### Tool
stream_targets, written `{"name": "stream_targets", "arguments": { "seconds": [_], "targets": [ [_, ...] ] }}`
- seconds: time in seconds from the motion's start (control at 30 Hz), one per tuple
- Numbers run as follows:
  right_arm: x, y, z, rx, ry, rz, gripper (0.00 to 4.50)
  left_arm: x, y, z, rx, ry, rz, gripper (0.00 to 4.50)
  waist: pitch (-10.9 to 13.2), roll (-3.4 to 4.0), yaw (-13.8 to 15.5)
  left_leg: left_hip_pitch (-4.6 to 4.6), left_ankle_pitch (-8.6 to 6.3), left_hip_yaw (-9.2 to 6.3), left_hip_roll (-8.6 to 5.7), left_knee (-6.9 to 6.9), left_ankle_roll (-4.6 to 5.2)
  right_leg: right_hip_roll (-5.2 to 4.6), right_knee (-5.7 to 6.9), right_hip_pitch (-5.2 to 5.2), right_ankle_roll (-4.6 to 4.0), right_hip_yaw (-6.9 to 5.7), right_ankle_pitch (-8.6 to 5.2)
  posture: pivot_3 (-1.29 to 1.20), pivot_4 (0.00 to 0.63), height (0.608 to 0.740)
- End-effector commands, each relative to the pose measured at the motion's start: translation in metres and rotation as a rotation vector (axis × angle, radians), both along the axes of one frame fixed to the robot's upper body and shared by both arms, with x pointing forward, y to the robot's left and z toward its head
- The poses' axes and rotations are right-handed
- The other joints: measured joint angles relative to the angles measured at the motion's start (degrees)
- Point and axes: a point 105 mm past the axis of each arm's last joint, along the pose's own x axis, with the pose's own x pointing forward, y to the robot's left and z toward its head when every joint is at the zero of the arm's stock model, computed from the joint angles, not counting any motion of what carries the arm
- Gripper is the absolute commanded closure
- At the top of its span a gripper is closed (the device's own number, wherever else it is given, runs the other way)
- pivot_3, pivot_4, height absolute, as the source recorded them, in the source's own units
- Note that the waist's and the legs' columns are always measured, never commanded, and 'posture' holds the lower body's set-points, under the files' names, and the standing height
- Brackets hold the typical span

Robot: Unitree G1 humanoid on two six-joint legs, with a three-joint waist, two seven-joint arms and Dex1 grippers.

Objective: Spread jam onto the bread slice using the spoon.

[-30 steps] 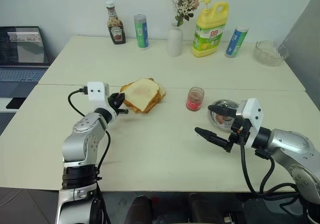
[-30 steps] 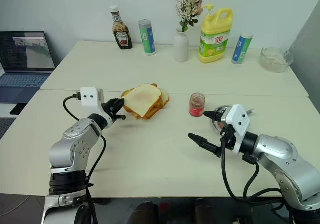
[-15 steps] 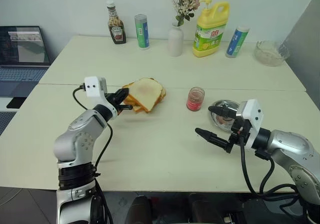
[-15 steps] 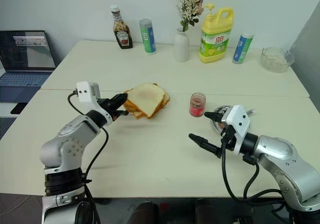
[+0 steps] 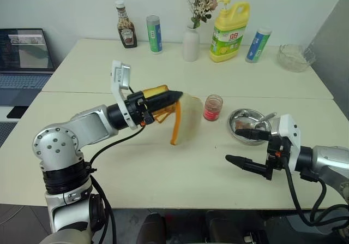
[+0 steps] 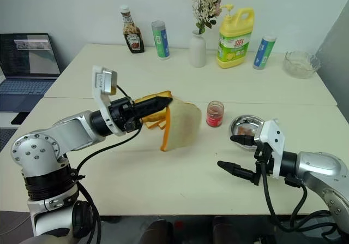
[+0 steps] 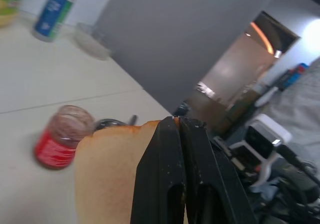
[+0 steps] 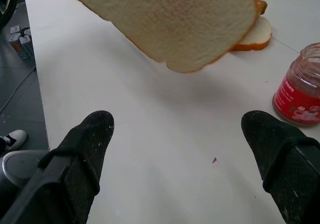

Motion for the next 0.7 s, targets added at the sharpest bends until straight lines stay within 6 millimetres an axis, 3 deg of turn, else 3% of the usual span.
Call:
{"name": "stream_targets", "arguments": {
  "seconds": [0.03, 0.23, 0.33, 0.43, 0.7],
  "targets": [
    [-0.015, 0.002, 0.008, -0.014, 0.003, 0.054, 0.0, -0.005, 0.004, -0.008, 0.003, 0.062, -0.009, 4.48, 0.0, 0.01, -0.1, 0.01, 0.0, 0.0, 0.0, 0.0, 0.0, 0.0, 0.0, 0.0, 0.0, 0.01, 0.0, 0.0, 0.15, 0.74],
    [-0.028, -0.002, 0.003, -0.036, 0.072, 0.08, 0.0, -0.013, 0.02, -0.079, 0.211, 0.256, 0.081, 4.48, 0.0, 0.02, -0.2, 0.08, 0.0, 0.0, 0.0, -0.02, 0.0, 0.0, 0.01, 0.0, -0.03, 0.12, -0.02, 0.0, 0.15, 0.74],
    [-0.03, -0.002, 0.003, -0.039, 0.079, 0.09, 0.0, -0.015, 0.029, -0.099, 0.254, 0.304, 0.106, 4.48, 0.0, -0.01, 0.0, 0.07, 0.0, 0.03, -0.01, 0.0, -0.01, 0.0, 0.0, 0.01, -0.03, 0.12, -0.04, 0.0, 0.15, 0.74],
    [-0.029, 0.002, 0.003, -0.04, 0.073, 0.105, 0.0, -0.019, 0.041, -0.126, 0.414, 0.287, 0.138, 4.48, 0.0, -0.01, 0.1, 0.08, 0.0, 0.06, -0.03, 0.0, -0.01, -0.02, -0.02, 0.02, -0.08, 0.11, -0.1, 0.0, 0.15, 0.74],
    [-0.026, 0.008, -0.002, -0.061, 0.053, 0.133, 0.0, 0.008, 0.05, -0.134, 0.537, 0.085, 0.225, 4.48, 0.0, 0.02, 0.2, 0.01, 0.0, 0.07, -0.03, -0.02, 0.0, -0.05, -0.06, -0.01, -0.18, 0.12, -0.14, 0.0, 0.15, 0.74]
  ]
}}
